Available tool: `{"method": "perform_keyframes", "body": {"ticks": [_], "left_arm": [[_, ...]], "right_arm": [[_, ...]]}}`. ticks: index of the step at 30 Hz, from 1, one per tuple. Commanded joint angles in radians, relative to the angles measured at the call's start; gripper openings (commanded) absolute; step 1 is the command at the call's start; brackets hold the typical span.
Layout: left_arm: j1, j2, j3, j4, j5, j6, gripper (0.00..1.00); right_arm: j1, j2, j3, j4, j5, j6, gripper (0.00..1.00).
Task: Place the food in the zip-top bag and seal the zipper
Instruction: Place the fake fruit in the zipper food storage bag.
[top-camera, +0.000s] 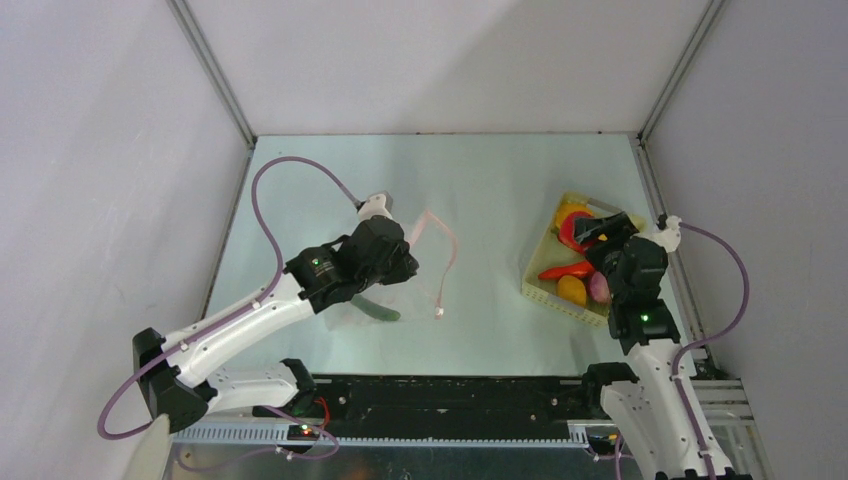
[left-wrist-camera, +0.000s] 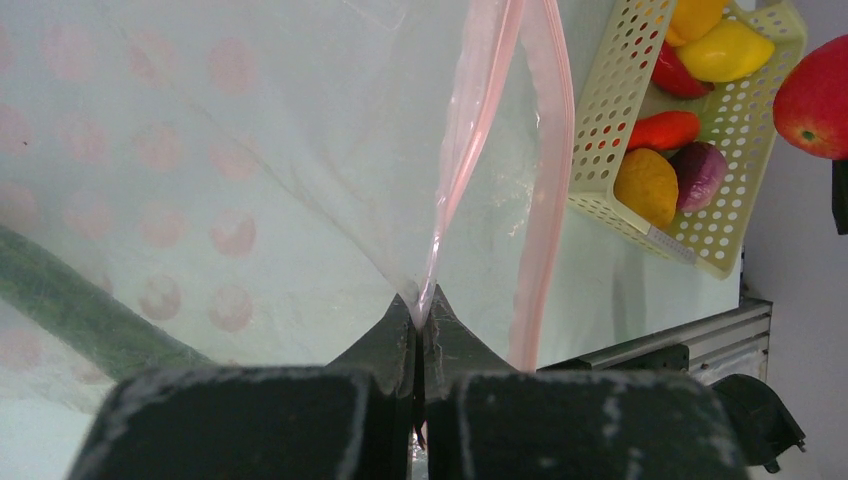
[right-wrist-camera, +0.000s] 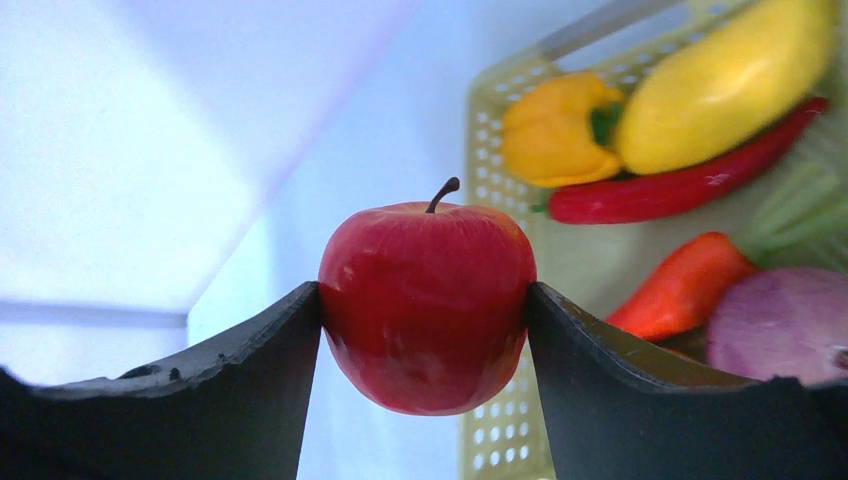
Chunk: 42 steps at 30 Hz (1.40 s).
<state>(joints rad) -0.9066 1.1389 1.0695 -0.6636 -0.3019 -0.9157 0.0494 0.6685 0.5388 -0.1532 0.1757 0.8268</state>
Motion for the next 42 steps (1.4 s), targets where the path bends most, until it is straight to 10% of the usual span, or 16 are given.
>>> {"method": "perform_keyframes", "body": {"ticks": [1, 12, 33, 42], "left_arm": [[0.005, -0.017, 0.037, 0.036, 0.013, 0.015, 0.00], [0.006, -0.021, 0.026, 0.049, 0.047, 0.023, 0.00], [0.003, -0.055, 0.007, 0.086, 0.082, 0.028, 0.00], [0.004, -0.068, -0.003, 0.103, 0.091, 0.038, 0.00]], "right_arm": [[0.068, -0.026, 0.050, 0.052, -0.248, -0.074, 0.47], [0.616, 0.150, 0.218, 0.275, -0.239, -0.210, 0.48], [0.867, 0.410, 0.300, 0.212, 0.134, -0.233, 0.53], [0.902, 0.441, 0.332, 0.215, 0.138, -0.242, 0.96]]}}
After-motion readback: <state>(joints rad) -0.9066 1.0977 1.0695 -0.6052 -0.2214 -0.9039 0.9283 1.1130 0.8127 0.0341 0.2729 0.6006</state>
